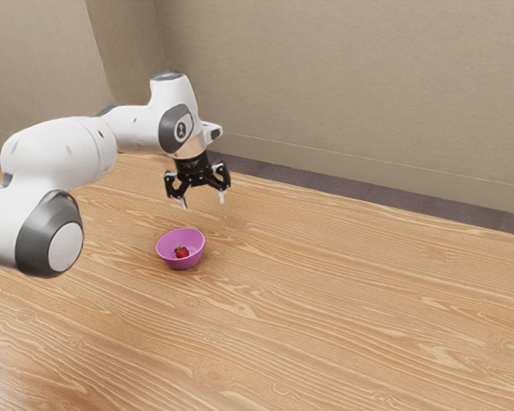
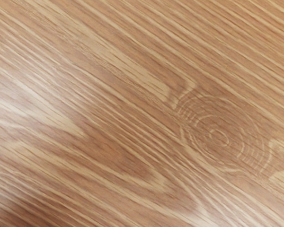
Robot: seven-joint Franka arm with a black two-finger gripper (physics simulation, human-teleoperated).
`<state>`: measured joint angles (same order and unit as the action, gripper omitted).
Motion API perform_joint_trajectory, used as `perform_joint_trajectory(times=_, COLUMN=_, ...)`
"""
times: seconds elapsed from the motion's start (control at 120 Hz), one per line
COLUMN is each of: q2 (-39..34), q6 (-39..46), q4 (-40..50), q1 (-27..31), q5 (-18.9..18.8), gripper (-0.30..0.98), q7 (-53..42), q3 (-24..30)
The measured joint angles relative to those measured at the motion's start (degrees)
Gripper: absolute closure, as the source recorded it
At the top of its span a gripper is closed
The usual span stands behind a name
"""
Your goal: Take strawberry from the bowl
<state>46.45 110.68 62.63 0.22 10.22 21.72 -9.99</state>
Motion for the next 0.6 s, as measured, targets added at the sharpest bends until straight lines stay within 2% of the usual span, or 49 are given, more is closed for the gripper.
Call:
perform_joint_trajectory(times=0.142, q2=3.02, q6=2.07, q4=-0.07, q1=-0.89, q5=2.47, gripper=0.00, q7=2.77, q3=0.13)
perform_joint_trajectory(times=0.25, q2=1.38, q6=3.02, q4=1.83, q1=-1.48, q5=3.57, gripper=0.00, q7=4.47, q3=0.08)
perform_joint_trajectory(times=0.5, q2=-2.13, q6=3.53, q4=4.88, q1=-1.78, q5=2.60, gripper=0.00, q7=6.85, q3=0.01)
perform_joint_trajectory(times=0.6, q2=-2.29, q6=3.20, q4=5.48, q1=-5.56, q5=3.09, gripper=0.00, q7=7.35, q3=-5.00)
